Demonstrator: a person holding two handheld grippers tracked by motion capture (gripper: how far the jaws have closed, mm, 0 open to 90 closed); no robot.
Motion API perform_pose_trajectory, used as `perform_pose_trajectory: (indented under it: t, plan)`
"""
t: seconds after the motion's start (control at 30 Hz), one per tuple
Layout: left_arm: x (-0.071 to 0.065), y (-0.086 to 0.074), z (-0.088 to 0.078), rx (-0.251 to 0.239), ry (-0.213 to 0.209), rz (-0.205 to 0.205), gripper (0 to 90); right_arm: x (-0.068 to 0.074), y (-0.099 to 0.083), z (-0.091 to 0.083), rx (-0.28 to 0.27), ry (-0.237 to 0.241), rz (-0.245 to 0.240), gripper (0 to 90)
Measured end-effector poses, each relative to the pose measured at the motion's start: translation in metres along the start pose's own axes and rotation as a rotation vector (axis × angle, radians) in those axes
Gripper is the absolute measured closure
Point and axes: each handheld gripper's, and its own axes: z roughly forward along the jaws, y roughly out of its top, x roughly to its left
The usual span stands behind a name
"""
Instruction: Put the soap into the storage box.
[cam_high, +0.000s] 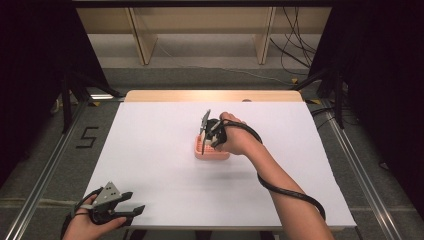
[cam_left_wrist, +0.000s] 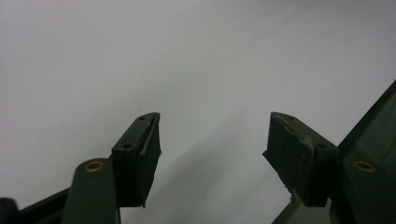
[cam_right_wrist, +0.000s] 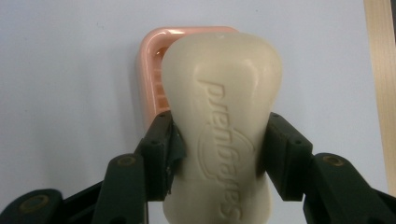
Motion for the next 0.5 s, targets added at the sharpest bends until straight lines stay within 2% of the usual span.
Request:
perform_pose_trajectory:
  t: [0.07, 0.1, 0.13, 0.2, 0.23, 0.3, 0.4, 0.43, 0.47, 0.5]
  plan:
    - [-0.0001, 0.0000, 0.0000, 0.000, 0.000, -0.001, 34.6, -0.0023, 0.0003, 0.0011, -0.020, -0.002, -0.025, 50.4]
    - [-0.0002, -0.0001, 0.0004, -0.005, -0.001, -0.002, 34.6, -0.0022, 0.0000, 0.0008, -0.008, 0.007, -0.006, 50.4]
    - [-0.0002, -0.0001, 0.0003, -0.003, -0.001, -0.002, 34.6, -0.0040, -0.0004, 0.0010, -0.006, -0.008, -0.030, 50.4]
    - [-0.0001, 0.0000, 0.0000, 0.000, 0.000, -0.001, 34.6, -0.0017, 0.0005, 0.0011, -0.004, -0.002, 0.004, 50.4]
    - [-0.0001, 0.0000, 0.0000, 0.000, 0.000, -0.001, 34.6, -0.0024, 0.0007, 0.0016, -0.007, -0.005, -0.006, 50.4]
    - [-0.0002, 0.0000, -0.0001, 0.000, 0.000, -0.002, 34.6, -0.0024, 0.0008, 0.0024, -0.008, 0.006, 0.011, 50.4]
    - [0.0000, -0.0001, 0.0003, -0.005, -0.001, -0.002, 34.6, -0.0030, 0.0009, 0.0044, -0.002, 0.000, 0.007, 50.4]
    - [0.0000, -0.0002, 0.0002, -0.005, -0.002, -0.002, 34.6, -0.0035, 0.0011, 0.0057, 0.000, 0.000, 0.001, 50.4]
    - [0.0022, 0.0005, -0.0002, 0.006, 0.007, 0.026, 34.6, -0.0047, 0.0011, 0.0066, -0.010, 0.001, -0.012, 50.4]
    - [0.0014, 0.0002, 0.0000, 0.001, 0.008, 0.019, 34.6, -0.0070, 0.0005, 0.0079, -0.012, -0.004, -0.040, 50.4]
